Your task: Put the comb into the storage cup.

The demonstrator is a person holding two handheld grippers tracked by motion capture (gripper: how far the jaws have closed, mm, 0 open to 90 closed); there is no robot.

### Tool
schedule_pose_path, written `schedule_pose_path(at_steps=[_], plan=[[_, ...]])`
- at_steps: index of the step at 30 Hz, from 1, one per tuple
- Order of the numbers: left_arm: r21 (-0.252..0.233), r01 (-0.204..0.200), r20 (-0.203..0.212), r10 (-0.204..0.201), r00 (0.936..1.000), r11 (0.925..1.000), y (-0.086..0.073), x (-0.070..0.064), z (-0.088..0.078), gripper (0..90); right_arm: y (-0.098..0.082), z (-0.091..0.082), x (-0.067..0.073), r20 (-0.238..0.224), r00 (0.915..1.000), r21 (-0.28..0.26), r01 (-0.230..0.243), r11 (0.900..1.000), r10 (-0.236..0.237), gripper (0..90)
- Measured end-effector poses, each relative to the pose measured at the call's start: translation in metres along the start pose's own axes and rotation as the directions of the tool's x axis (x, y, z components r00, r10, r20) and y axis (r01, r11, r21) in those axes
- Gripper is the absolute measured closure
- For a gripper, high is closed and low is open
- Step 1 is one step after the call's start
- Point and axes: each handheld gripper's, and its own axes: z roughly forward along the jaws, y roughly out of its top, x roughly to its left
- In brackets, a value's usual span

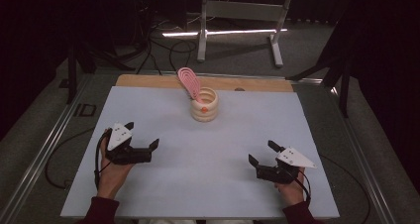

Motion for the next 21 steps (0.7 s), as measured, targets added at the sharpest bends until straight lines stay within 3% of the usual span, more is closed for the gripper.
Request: schedule_pose_path(at_steps=[5,8,15,21], plan=[[-0.015,0.01,0.0,-0.01,0.9999,0.9998,-0.015,0.002,-0.008,0.2,0.0,-0.001,0.001,0.001,1.0,0.0,0.004,1.0,-0.004,11.1],[-0.037,0.038,0.001,-0.038,0.9993,0.9986,-0.022,0.005,-0.014,0.2,0.0,-0.001,0.001,-0.002,1.0,-0.002,0.003,1.0,-0.003,11.1],[-0.037,0.025,-0.022,-0.026,0.9994,0.999,-0.035,0.006,-0.023,0.2,0.002,-0.001,0.003,-0.002,1.0,-0.01,0.002,1.0,-0.002,11.1],[-0.047,0.049,-0.041,-0.051,0.9979,0.9977,-0.044,0.012,-0.034,0.2,0.002,0.0,0.004,-0.007,1.0,-0.012,-0.007,1.0,0.007,11.1]])
